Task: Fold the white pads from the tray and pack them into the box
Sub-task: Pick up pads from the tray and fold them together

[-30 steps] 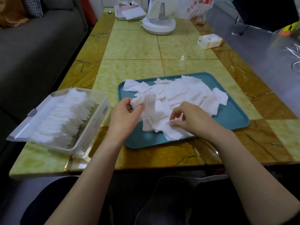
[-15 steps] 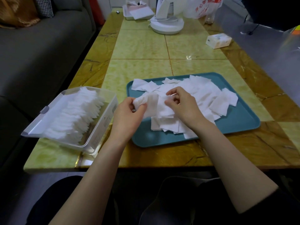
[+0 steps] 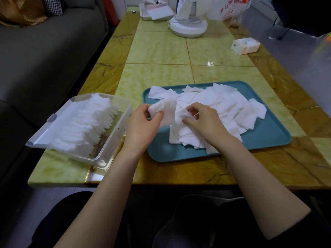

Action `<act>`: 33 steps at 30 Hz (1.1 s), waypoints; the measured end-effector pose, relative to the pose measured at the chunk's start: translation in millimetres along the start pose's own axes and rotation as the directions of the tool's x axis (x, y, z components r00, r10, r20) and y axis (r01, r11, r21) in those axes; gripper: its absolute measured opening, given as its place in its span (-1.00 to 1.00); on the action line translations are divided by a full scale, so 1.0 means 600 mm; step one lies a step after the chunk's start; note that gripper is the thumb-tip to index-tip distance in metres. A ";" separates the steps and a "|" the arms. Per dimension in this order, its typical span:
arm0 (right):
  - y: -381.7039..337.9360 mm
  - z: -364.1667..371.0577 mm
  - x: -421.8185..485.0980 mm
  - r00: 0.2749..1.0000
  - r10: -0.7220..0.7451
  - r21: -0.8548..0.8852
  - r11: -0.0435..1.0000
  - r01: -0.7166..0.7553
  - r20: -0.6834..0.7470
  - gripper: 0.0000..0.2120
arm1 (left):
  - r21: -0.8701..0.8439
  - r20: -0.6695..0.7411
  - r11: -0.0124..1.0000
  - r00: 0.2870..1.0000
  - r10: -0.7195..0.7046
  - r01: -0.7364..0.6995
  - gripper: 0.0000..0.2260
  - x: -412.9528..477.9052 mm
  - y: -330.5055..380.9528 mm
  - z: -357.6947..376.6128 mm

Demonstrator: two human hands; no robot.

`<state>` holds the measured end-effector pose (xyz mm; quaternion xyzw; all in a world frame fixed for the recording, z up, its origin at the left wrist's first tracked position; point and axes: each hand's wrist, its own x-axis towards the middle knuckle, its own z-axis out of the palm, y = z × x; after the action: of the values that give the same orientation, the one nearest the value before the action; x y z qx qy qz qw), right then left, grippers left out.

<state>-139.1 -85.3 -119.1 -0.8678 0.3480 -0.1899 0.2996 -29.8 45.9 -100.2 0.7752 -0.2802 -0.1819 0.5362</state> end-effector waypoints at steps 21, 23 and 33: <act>-0.040 -0.021 -0.023 0.999 -0.006 0.432 0.901 0.026 -0.048 -0.92 | -0.169 0.186 0.981 0.980 -0.068 0.100 -0.76 -0.020 0.016 0.014; -0.038 -0.021 -0.022 0.998 0.004 0.428 0.904 0.023 -0.064 -0.92 | -0.195 0.226 0.977 0.973 -0.046 0.091 -0.75 -0.021 0.017 0.012; -0.040 -0.021 -0.018 0.999 0.054 0.493 0.868 -0.051 0.009 -0.83 | -0.218 0.196 0.975 0.981 -0.001 0.044 -0.91 -0.013 0.001 0.012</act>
<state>-141.7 -68.5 -95.4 -0.7524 0.3122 -0.2664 0.5152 -40.3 45.3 -102.5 0.6921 -0.3004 -0.2930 0.5873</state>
